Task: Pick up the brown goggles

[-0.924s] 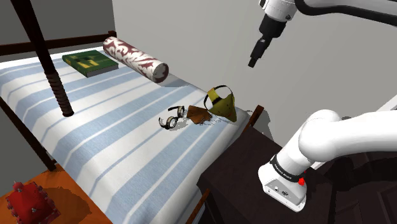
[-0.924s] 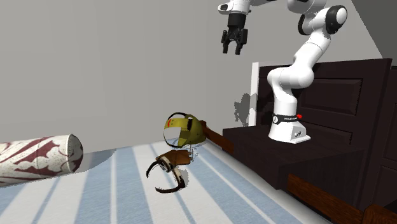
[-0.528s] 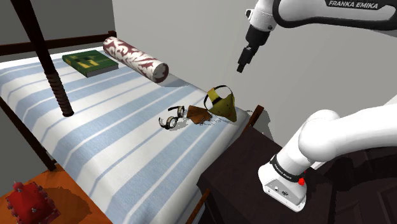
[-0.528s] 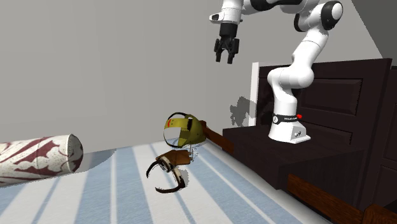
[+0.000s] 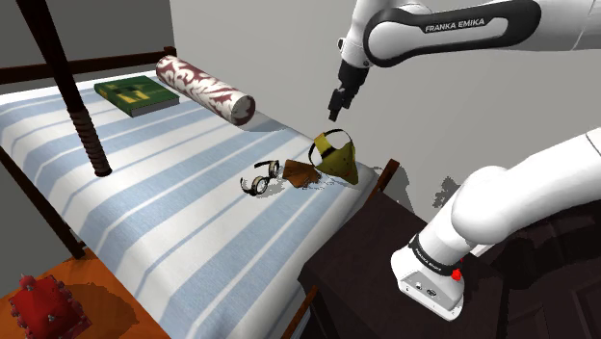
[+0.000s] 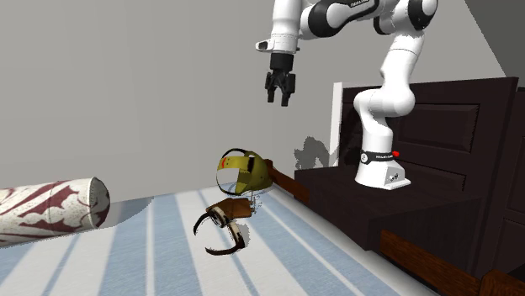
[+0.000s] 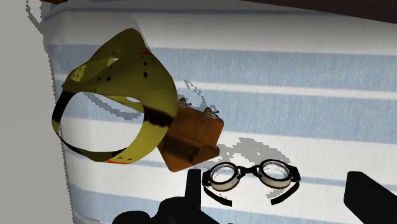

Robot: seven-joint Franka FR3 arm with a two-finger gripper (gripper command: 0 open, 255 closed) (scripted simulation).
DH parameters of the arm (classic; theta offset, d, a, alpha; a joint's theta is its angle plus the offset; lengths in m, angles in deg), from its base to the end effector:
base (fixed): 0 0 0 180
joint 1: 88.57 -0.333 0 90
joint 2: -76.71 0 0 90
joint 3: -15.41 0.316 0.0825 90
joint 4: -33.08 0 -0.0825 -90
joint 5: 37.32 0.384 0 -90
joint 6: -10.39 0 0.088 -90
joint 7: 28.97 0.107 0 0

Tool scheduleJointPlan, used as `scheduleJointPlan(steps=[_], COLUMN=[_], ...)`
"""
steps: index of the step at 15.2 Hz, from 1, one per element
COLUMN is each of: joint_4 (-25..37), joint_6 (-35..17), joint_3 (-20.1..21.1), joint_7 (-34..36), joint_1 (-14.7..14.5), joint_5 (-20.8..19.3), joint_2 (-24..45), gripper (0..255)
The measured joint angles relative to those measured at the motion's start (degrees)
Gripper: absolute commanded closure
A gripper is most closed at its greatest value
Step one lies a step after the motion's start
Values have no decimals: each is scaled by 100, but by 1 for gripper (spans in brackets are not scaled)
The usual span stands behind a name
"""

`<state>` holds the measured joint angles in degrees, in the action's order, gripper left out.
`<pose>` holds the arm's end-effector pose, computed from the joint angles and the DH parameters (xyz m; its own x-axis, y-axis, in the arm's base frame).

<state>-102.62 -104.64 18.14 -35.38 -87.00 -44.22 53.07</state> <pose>0.4294 0.0027 0.4858 0.9835 0.1780 0.0327 0.1721 -0.9758 0.1348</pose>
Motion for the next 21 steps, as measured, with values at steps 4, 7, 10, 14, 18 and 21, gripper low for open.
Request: scheduleJointPlan(steps=[4, 7, 10, 14, 18, 21], joint_4=[127, 354, 645, 1146, 1692, 2190], joint_6=[-608, -1025, -1345, -1705, -1980, -2120], joint_3=[-34, -25, -20, -53, -56, -58], joint_7=[35, 109, 168, 163, 210, 218], joint_1=[41, 49, 51, 84, 76, 75], joint_5=[-24, -41, -51, -58, -61, -48], joint_2=[783, 1463, 2114, 3017, 3883, 4558], gripper=[0, 0, 0, 0, 0, 0])
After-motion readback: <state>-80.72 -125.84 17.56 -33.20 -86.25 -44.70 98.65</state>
